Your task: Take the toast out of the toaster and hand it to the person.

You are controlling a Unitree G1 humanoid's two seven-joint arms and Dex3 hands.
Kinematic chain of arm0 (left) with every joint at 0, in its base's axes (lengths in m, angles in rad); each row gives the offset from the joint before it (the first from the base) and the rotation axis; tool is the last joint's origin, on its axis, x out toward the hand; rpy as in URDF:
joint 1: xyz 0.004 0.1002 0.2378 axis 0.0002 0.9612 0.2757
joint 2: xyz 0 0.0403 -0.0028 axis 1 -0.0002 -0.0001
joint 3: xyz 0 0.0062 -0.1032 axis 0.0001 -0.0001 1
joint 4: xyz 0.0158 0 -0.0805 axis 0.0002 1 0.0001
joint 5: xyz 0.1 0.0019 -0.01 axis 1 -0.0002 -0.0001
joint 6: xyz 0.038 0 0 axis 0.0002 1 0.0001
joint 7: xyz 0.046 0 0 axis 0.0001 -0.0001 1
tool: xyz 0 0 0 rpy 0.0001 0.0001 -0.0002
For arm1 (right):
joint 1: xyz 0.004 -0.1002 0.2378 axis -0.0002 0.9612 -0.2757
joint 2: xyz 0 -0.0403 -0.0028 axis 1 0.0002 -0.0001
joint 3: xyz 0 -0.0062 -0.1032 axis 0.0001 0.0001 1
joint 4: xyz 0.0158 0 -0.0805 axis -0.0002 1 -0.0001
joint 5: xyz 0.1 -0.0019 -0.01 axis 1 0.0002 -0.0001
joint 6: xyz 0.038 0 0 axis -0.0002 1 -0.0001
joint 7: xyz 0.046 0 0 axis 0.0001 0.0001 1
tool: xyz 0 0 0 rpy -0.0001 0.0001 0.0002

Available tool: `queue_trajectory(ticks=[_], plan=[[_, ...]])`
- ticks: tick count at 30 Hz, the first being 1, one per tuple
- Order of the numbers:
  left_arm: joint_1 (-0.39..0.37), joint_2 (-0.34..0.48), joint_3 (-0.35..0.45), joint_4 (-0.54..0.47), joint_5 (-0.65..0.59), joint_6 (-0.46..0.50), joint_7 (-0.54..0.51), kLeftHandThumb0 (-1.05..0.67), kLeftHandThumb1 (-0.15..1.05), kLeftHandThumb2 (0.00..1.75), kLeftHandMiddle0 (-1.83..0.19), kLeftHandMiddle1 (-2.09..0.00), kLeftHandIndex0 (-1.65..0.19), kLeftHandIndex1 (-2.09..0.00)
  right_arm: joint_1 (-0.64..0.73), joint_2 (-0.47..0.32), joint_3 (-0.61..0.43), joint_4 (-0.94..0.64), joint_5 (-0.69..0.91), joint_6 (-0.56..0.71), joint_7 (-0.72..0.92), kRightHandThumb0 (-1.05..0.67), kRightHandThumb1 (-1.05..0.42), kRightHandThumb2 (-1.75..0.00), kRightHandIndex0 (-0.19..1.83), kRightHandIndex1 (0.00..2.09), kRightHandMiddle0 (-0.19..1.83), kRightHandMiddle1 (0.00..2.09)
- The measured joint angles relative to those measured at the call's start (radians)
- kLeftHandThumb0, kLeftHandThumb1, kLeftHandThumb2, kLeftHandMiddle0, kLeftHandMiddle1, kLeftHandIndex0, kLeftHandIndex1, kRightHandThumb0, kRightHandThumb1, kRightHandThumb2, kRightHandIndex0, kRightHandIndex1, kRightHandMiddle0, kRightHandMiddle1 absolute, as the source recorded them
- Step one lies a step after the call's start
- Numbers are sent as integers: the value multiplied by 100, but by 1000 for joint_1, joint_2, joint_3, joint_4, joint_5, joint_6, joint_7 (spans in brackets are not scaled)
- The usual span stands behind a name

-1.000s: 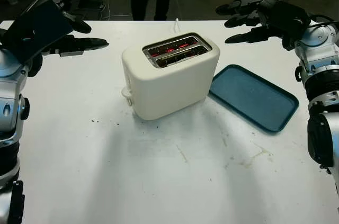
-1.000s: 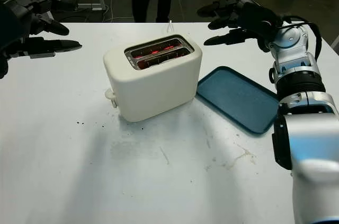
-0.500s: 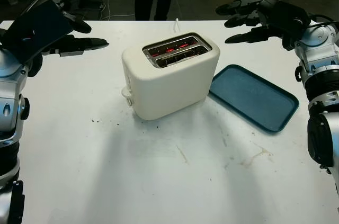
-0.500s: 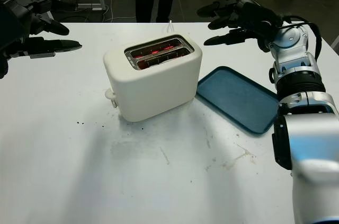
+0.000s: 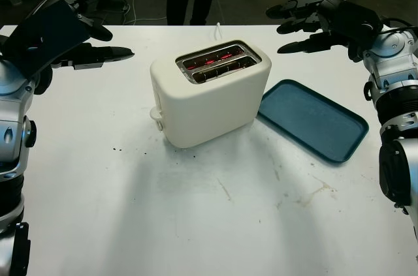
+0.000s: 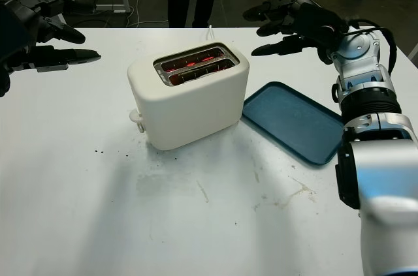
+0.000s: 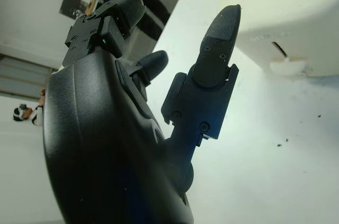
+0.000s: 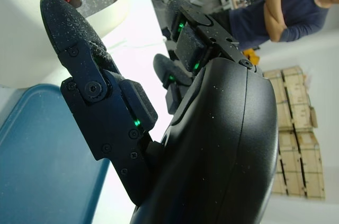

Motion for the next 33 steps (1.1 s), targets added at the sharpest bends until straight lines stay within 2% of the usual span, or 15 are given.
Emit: queue_trajectory(ticks=[33], plan=[[-4,-1,0,6,-1,-3,0,-31,79,0,0,-129,-9,-83,-1,2,0,0,0,0,2,-81,-71,0,34,65,63,0]])
